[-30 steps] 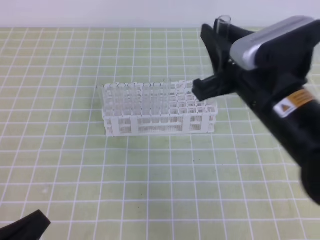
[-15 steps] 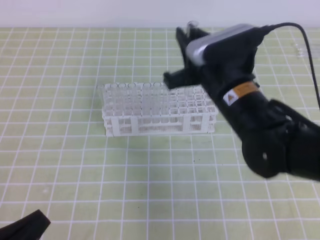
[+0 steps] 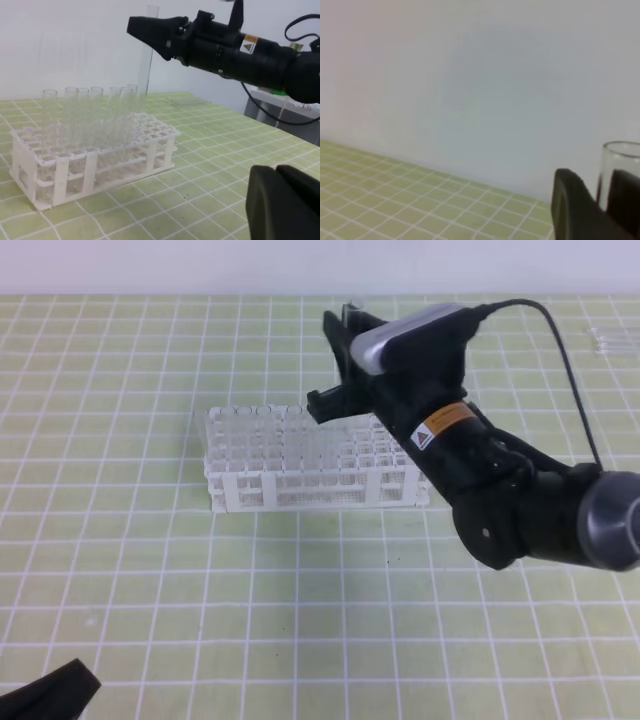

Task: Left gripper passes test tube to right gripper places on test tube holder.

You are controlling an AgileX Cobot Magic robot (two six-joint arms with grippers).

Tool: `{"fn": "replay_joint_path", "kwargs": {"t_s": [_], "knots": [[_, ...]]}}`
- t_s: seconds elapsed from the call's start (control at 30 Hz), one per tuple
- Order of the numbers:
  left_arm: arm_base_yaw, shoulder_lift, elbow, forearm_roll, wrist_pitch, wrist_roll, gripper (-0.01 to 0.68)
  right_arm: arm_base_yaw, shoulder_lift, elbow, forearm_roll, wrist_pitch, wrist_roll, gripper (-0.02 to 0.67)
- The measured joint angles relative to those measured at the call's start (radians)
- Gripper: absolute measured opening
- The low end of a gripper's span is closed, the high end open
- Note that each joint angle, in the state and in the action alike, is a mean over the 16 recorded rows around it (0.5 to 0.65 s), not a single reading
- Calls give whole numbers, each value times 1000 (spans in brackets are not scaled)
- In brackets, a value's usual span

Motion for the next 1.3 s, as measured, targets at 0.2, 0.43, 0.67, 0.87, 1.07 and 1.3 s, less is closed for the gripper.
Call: {"fn": "replay_joint_path", "kwargs": {"t_s": [0.2,0.43,0.67,0.87,1.07,1.3], "knots": [[0,0,1,0,0,0,-2,-9,26,-23,-42,22,18,92],[0,1,2,0,0,0,-2,-22,35,-22,-58,32,49,92],[0,1,1,0,0,0,-2,-28,54,-17,-76,32,79,92],[0,0,0,0,0,-1,-2,-28,75,-15,-89,30,90,92],[0,0,1,0,1,-1,-2,-28,94,-15,-95,19,101,92],[0,0,1,0,1,0,-2,-28,110,-15,-95,4,110,92]]}}
